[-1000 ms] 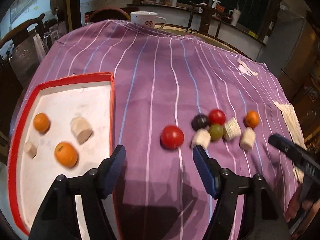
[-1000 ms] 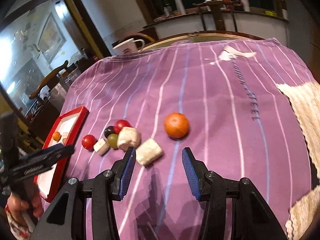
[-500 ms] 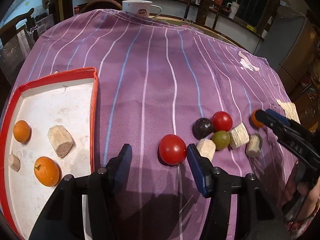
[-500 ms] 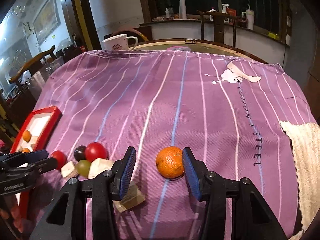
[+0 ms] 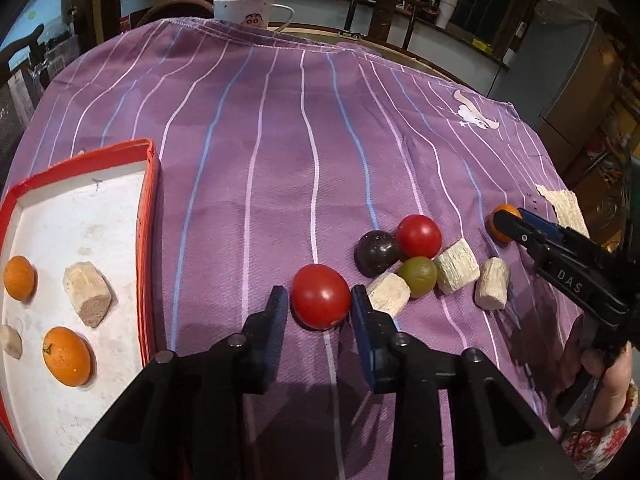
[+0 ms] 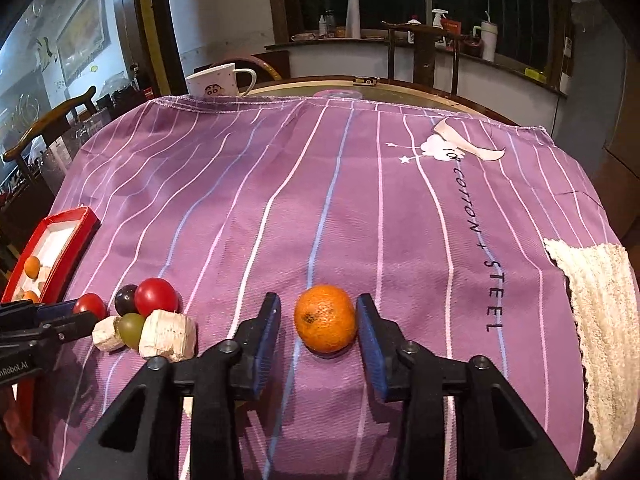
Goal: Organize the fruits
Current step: 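Grasp the red tomato with the left tool while the right grasps an orange, then carry the tomato and orange over the tray and open both tools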
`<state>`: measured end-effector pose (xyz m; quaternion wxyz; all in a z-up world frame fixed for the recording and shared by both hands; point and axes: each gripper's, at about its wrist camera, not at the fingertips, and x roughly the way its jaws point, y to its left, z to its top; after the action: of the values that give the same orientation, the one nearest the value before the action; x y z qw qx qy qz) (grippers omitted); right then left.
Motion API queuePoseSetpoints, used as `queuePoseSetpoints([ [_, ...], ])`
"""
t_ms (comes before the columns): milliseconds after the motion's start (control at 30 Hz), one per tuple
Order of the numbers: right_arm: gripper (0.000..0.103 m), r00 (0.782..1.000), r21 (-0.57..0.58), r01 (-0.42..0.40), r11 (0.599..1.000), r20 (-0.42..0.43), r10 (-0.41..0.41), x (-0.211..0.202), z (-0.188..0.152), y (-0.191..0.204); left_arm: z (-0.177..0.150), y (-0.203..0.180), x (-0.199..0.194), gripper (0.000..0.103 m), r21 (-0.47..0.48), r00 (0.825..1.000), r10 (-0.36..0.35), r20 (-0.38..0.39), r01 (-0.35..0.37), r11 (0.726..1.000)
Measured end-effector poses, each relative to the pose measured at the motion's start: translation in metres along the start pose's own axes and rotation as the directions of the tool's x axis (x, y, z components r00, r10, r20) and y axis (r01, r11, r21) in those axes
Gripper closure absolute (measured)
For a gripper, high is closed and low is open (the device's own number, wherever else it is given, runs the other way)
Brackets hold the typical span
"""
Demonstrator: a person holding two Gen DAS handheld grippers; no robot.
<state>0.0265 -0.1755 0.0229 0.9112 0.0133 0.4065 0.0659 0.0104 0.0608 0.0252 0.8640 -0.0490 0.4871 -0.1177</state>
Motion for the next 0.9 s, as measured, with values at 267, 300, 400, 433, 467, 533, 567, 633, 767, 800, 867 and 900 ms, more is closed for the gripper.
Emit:
queuePoseSetpoints([
  [267, 0.068, 0.999, 0.082, -0.049, 0.995, -0.020, 0.050, 0.003, -0.003, -0.017, 0.002, 0.006, 0.004, 0.073, -0.069, 0.999, -0.033, -0.003, 0.033, 0.997],
  [300, 0.068, 0.998, 0.089, -0.061, 0.994, -0.021, 0.063, 0.002, -0.004, -0.017, 0.000, 0.005, 0.003, 0.074, -0.069, 1.000, -0.023, 0.000, 0.023, 0.997],
  [400, 0.068, 0.998, 0.085, -0.064, 0.994, -0.009, 0.065, -0.004, -0.004, -0.014, -0.005, 0.009, -0.004, 0.074, -0.095, 1.000, -0.016, 0.010, 0.017, 0.995],
  [433, 0.068, 0.998, 0.088, -0.070, 0.994, -0.004, 0.070, -0.007, -0.004, -0.013, -0.007, 0.011, -0.008, 0.074, -0.105, 1.000, -0.023, 0.014, 0.025, 0.994],
  [467, 0.068, 0.997, 0.092, -0.079, 0.993, 0.005, 0.079, -0.012, -0.004, -0.012, -0.009, 0.014, -0.013, 0.074, -0.114, 0.999, -0.028, 0.020, 0.030, 0.993],
  [533, 0.068, 0.995, 0.089, -0.098, 0.991, 0.024, 0.096, -0.023, -0.002, -0.006, -0.014, 0.018, -0.026, 0.074, -0.125, 0.999, -0.027, 0.040, 0.031, 0.992],
  [567, 0.068, 0.994, 0.083, -0.104, 0.991, 0.032, 0.102, -0.027, -0.001, -0.002, -0.017, 0.021, -0.033, 0.074, -0.128, 0.998, -0.023, 0.052, 0.029, 0.991],
  [633, 0.068, 0.992, 0.062, -0.120, 0.991, 0.046, 0.117, -0.037, 0.002, 0.010, -0.023, 0.028, -0.048, 0.074, -0.136, 0.997, -0.005, 0.076, 0.015, 0.991],
  [767, 0.068, 0.982, -0.024, -0.173, 0.985, 0.075, 0.175, -0.062, 0.007, 0.052, -0.034, 0.052, -0.075, 0.074, -0.168, 0.992, 0.061, 0.115, -0.041, 0.985],
  [800, 0.068, 0.978, -0.046, -0.188, 0.981, 0.080, 0.192, -0.067, 0.008, 0.063, -0.037, 0.059, -0.080, 0.074, -0.177, 0.990, 0.076, 0.121, -0.054, 0.983],
  [867, 0.068, 0.968, -0.094, -0.226, 0.969, 0.086, 0.234, -0.077, 0.008, 0.091, -0.043, 0.079, -0.092, 0.074, -0.206, 0.982, 0.129, 0.136, -0.099, 0.973],
  [900, 0.068, 0.962, -0.118, -0.250, 0.961, 0.084, 0.260, -0.081, 0.009, 0.106, -0.045, 0.086, -0.095, 0.074, -0.217, 0.979, 0.151, 0.139, -0.119, 0.969],
])
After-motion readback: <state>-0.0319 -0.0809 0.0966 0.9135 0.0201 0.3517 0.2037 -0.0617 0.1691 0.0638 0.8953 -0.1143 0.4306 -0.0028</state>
